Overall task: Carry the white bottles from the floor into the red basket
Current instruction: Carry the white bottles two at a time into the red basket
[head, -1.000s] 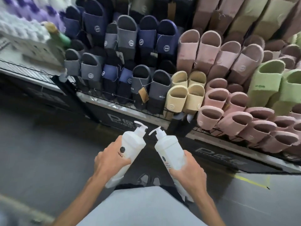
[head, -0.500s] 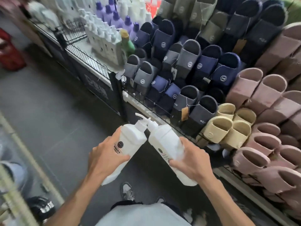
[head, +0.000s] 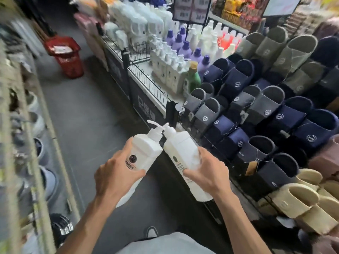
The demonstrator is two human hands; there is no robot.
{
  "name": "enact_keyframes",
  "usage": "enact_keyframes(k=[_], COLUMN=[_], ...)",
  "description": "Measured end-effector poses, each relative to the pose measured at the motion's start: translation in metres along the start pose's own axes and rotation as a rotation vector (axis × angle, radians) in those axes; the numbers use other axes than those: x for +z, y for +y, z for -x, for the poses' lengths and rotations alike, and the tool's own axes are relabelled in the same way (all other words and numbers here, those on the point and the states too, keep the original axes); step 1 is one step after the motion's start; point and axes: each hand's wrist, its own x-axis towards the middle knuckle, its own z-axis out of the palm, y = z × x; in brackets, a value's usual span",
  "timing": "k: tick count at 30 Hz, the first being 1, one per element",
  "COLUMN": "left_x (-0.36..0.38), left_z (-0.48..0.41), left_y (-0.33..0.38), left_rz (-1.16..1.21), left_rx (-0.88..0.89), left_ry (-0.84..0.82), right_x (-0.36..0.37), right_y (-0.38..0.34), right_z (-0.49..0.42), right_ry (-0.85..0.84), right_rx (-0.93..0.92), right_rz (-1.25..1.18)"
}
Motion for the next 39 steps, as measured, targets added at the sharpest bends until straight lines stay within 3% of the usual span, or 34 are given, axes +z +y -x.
enact_keyframes(k=[27, 39], left_x=[-0.05, -0.074], left_z=[-0.186, -0.27], left_y=[-0.062, -0.149], left_rz=[0.004, 0.053], left_rx=[-0.417, -0.524], left_ry=[0.197, 0.201], right_x=[0.039, 0.091], right_y=[-0.162, -0.269], right_z=[-0.294, -0.37], right_ry=[-0.162, -0.199], right_rx=[-0.431, -0.483], right_rz=[0.067, 0.096])
